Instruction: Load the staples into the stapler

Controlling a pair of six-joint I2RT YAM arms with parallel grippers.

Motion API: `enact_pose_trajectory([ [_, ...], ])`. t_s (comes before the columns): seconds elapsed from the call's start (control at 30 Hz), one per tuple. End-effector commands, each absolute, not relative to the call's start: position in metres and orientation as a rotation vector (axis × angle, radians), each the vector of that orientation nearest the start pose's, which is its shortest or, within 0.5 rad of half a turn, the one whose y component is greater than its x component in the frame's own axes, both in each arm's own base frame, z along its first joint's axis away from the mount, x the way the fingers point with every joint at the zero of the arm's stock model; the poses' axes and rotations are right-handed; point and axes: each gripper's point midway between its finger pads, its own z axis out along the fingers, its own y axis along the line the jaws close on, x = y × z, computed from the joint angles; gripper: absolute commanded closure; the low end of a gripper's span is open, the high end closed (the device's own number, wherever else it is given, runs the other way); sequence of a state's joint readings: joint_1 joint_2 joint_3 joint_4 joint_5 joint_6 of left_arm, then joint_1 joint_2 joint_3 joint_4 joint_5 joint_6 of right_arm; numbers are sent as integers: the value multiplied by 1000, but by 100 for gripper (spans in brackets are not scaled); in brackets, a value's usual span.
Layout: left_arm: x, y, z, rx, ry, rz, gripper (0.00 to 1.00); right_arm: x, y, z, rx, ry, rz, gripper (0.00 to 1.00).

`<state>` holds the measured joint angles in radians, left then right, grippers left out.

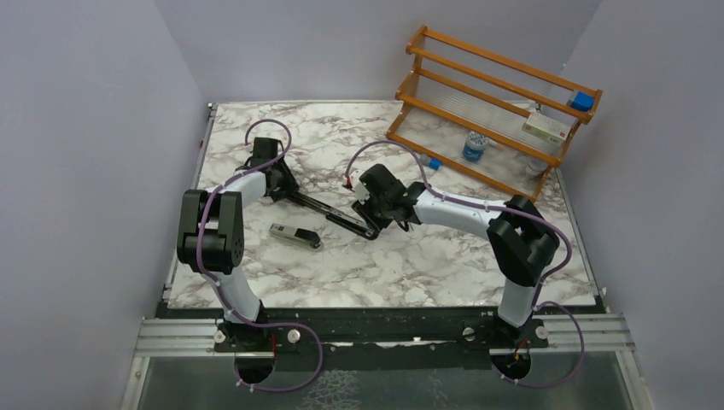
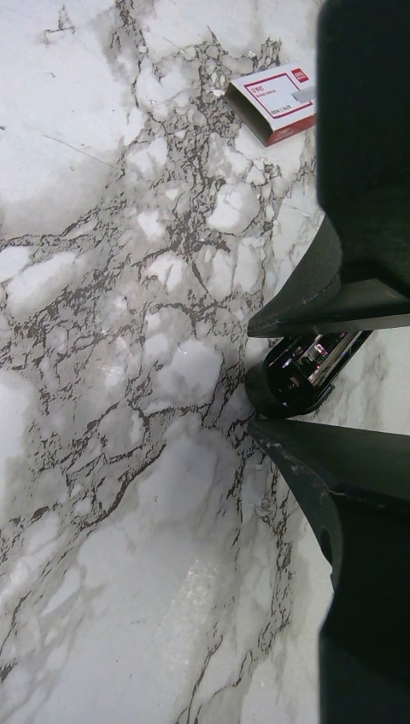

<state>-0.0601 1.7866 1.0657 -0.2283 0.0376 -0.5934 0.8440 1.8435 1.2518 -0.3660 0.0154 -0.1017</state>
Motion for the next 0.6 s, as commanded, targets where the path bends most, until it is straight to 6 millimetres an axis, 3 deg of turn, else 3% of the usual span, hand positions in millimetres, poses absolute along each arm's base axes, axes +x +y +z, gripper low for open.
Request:
enact_pose_trajectory([
  [0.0, 418, -53, 34, -650, 2462, -312, 59, 282, 299, 52, -1161, 2336, 204, 59],
  [0.33, 420, -56, 41, -637, 2451, -333, 59, 295, 321, 102, -949, 2169, 377, 59],
  [0.47, 422, -59, 49, -624, 2442, -354, 59, 299, 308, 97, -814, 2204, 369, 59],
  [0.57, 422, -63, 54, -608, 2447, -374, 58, 308, 283, 90, -726, 2243, 277, 58],
])
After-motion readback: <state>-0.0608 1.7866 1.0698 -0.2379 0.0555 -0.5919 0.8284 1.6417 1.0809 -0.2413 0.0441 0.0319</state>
